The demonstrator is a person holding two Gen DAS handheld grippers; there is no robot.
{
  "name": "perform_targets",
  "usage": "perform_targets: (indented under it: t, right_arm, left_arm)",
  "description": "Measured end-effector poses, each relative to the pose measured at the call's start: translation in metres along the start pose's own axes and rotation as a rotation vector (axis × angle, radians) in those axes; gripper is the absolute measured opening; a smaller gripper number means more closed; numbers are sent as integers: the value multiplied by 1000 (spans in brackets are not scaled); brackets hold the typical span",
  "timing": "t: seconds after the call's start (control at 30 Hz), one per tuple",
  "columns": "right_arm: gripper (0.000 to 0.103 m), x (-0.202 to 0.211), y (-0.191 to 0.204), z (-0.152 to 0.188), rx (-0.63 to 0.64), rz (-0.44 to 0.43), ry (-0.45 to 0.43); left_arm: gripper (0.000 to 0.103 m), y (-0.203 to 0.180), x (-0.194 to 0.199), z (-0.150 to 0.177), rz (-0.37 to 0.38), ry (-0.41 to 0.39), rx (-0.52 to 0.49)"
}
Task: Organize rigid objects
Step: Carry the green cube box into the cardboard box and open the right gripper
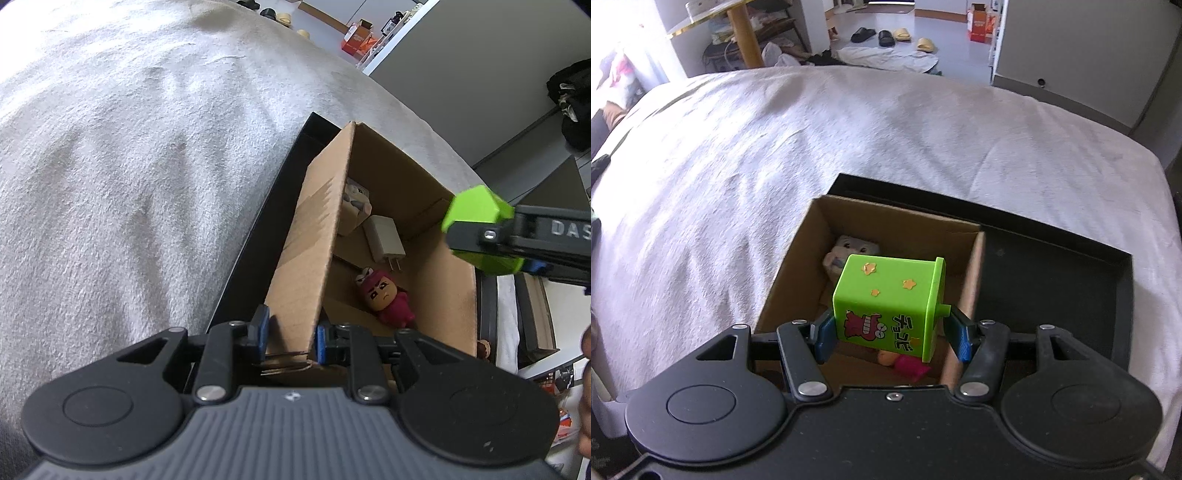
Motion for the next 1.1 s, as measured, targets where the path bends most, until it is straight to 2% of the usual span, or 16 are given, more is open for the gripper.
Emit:
perform_targets:
  t: [0.4,0.53,1.1]
  right_arm:
    - [58,-20,29,1,20,-21,20]
    - [55,-26,34,1,9,-29,35]
    - [57,-25,31,1,-29,-65,42]
  left_arm:
    - [23,3,0,0,13,3,3]
    - [24,4,0,-1,17,3,7]
    - [24,5,0,0,15,2,2]
Point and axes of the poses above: each gripper's, at about its wrist camera, not at the fingertips, and x roughly against the way its jaws point, y to its left, z to its underside, the point moved 1 cm from there along -x, roughly the way its jaws point, and after that the axes turned 15 degrees about z, right-handed, at the moved point
